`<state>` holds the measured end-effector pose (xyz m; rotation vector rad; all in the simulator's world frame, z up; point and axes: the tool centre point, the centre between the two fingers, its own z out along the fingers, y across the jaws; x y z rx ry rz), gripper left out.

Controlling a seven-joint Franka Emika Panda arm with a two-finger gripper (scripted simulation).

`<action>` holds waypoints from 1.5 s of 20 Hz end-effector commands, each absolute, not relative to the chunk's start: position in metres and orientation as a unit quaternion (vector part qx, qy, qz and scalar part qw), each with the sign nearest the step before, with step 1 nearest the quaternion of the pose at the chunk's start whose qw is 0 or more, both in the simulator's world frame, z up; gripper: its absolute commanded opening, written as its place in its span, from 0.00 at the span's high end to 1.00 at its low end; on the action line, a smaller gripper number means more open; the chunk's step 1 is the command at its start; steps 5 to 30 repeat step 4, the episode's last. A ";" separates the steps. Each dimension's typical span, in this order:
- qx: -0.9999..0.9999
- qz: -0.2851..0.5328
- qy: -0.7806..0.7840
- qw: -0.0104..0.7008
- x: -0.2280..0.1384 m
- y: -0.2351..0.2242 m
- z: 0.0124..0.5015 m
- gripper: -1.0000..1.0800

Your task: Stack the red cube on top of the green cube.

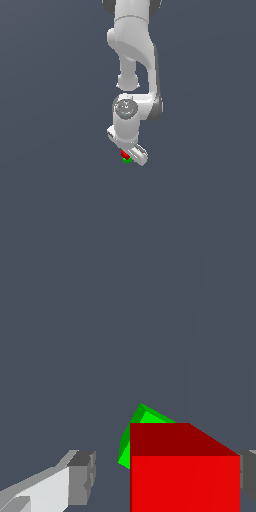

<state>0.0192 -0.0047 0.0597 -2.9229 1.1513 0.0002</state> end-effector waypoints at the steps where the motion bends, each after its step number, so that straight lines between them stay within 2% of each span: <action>1: -0.930 0.000 0.367 0.000 0.019 -0.005 0.060 0.04; 30: -0.930 0.000 0.367 0.000 0.019 -0.005 0.060 0.04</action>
